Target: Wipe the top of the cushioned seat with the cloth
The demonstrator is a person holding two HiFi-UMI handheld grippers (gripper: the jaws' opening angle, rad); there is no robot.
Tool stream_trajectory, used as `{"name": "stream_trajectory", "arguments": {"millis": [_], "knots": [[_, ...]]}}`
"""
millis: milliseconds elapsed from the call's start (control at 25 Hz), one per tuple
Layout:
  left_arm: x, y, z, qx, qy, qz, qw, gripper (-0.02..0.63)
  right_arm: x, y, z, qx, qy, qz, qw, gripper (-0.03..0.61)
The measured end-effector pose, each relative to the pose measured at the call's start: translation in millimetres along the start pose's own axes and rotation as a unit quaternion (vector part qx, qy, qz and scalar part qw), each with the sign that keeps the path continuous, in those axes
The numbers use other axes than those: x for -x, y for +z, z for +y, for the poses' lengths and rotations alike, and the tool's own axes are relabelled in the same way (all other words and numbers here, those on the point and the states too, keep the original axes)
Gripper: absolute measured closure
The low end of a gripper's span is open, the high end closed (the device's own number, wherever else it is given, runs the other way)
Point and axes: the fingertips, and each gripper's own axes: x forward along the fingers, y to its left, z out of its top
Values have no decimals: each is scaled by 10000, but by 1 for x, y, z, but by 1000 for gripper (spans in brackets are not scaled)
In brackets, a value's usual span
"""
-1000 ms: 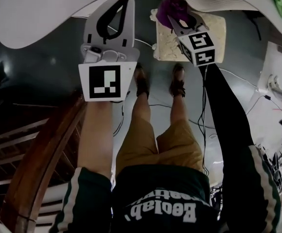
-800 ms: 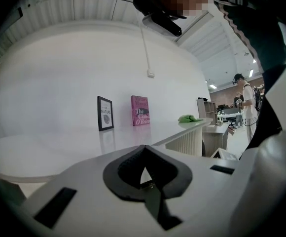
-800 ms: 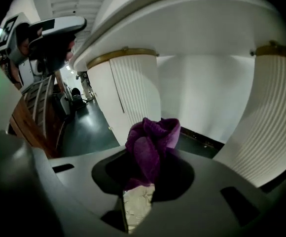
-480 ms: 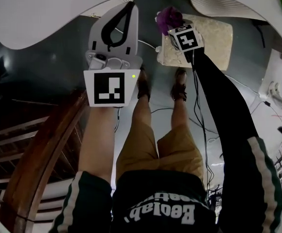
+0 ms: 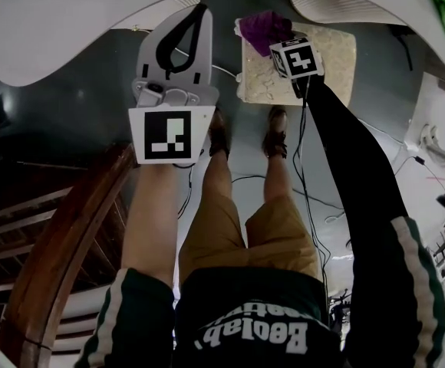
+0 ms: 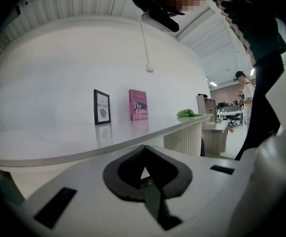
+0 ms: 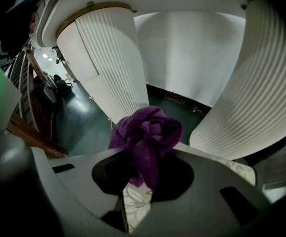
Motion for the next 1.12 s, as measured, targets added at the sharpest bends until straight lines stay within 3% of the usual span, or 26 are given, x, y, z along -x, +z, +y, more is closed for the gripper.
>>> {"name": "stream_trajectory", "arguments": {"millis": [560,840,960,1120], "knots": [[-55,9,-113,54,-348,-63,9994,600,68,-86,-170,-288,-802,404,9955,495],[-69,3,-137,219,-302,105,9992,600,94,-133,-248,-719,-1297,723,9863,495],[-73,2,-146,255,-329,99,9991,600,94,-147,-252,-1056,-1063,688,9863,495],[-76,-1,-154,212,-409,151,9988,600,90,-150,-243,-1010,-826,736,9887,495]]}}
